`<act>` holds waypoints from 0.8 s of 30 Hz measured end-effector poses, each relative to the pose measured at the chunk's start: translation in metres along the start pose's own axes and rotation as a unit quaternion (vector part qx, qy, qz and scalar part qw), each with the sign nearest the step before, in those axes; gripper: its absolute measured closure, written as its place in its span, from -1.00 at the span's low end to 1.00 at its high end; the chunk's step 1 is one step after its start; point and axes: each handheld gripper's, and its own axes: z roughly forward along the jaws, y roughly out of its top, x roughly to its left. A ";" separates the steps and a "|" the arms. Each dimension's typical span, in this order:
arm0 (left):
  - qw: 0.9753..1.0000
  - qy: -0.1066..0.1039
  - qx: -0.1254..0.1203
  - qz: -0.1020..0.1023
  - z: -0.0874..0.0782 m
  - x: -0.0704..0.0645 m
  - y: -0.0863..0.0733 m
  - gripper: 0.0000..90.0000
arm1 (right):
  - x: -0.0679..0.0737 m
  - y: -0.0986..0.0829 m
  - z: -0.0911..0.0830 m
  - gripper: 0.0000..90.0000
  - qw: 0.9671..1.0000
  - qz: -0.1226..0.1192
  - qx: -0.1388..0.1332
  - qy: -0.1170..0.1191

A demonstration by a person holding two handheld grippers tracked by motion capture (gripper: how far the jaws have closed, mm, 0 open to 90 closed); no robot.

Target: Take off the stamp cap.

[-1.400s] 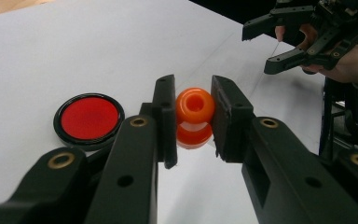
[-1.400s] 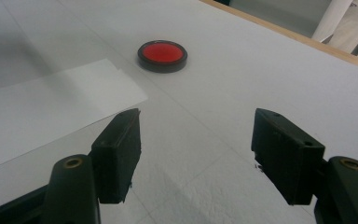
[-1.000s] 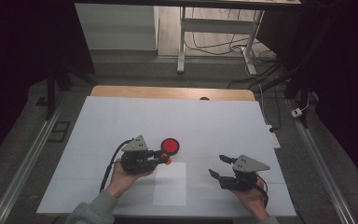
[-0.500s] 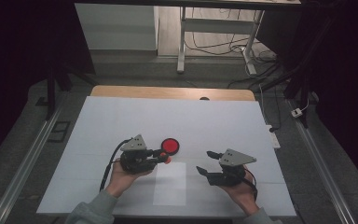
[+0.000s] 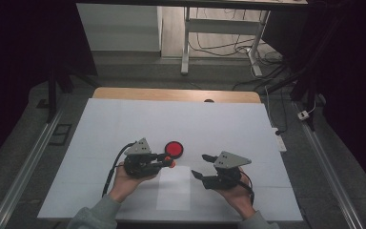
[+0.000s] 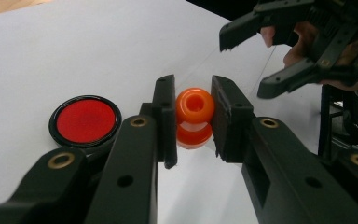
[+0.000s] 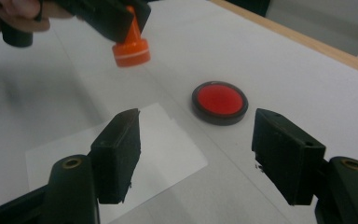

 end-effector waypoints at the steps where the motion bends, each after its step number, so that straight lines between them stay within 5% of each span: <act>1: 1.000 0.000 0.000 0.000 0.000 0.000 0.000 0.60 | 0.000 -0.001 0.002 -0.28 1.000 0.000 -0.003 0.005; 14: 1.000 -0.006 0.010 0.002 0.008 -0.001 -0.001 0.60 | 0.013 0.001 0.024 -0.28 0.999 -0.009 0.003 0.042; 24: 1.000 -0.016 0.012 0.005 0.010 -0.002 0.000 0.60 | 0.023 0.004 0.032 -0.28 0.999 -0.015 0.007 0.049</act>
